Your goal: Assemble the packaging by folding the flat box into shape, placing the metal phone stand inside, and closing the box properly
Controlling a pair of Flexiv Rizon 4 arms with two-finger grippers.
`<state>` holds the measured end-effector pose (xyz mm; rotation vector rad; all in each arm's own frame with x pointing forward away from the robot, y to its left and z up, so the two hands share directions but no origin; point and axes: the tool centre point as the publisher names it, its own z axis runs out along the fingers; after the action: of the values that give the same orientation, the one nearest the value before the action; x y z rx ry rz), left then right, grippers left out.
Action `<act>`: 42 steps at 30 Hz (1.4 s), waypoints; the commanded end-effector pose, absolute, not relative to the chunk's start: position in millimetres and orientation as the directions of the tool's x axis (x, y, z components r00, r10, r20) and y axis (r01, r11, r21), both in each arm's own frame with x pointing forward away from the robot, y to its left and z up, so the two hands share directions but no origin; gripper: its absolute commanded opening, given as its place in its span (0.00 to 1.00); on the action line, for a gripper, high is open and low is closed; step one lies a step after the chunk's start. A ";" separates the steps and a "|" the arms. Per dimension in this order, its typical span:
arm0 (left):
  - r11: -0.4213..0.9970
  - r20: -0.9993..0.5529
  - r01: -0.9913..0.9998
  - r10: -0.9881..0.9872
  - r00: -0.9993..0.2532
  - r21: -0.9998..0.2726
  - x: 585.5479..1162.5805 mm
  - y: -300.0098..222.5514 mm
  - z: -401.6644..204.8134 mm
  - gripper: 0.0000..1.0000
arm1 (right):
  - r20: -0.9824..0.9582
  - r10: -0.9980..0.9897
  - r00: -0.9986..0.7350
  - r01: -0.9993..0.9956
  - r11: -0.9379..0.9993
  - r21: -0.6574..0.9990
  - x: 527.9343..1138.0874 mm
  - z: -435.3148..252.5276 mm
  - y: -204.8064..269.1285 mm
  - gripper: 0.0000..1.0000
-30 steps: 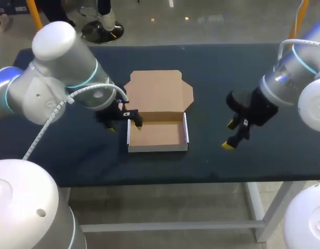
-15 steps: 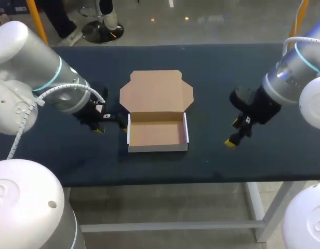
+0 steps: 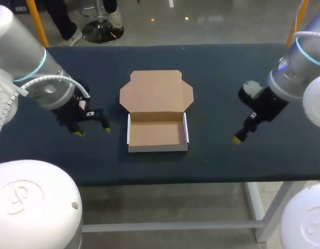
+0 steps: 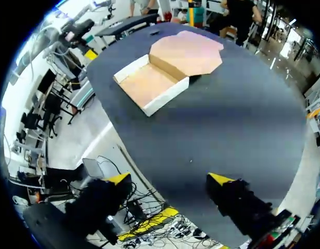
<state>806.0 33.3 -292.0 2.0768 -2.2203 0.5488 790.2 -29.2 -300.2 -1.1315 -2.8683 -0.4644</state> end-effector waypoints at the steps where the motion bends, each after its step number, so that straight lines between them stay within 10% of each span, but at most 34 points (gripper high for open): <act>1: 0.002 0.233 -0.974 -0.971 -0.056 -0.227 789.1 44.6 -268.7 1.00 | 0.069 0.723 -0.687 0.715 0.657 0.241 778.4 -285.2 -35.1 1.00; 42: -0.116 0.123 -0.976 -0.988 0.094 -0.184 742.0 59.1 -225.9 1.00 | 0.029 0.960 -0.280 0.951 0.273 0.146 753.1 -257.8 -97.8 1.00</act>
<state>742.0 59.9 -225.2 2.3601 -2.1224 0.3509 750.8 -99.8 -260.5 -1.9235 -2.5610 -0.2319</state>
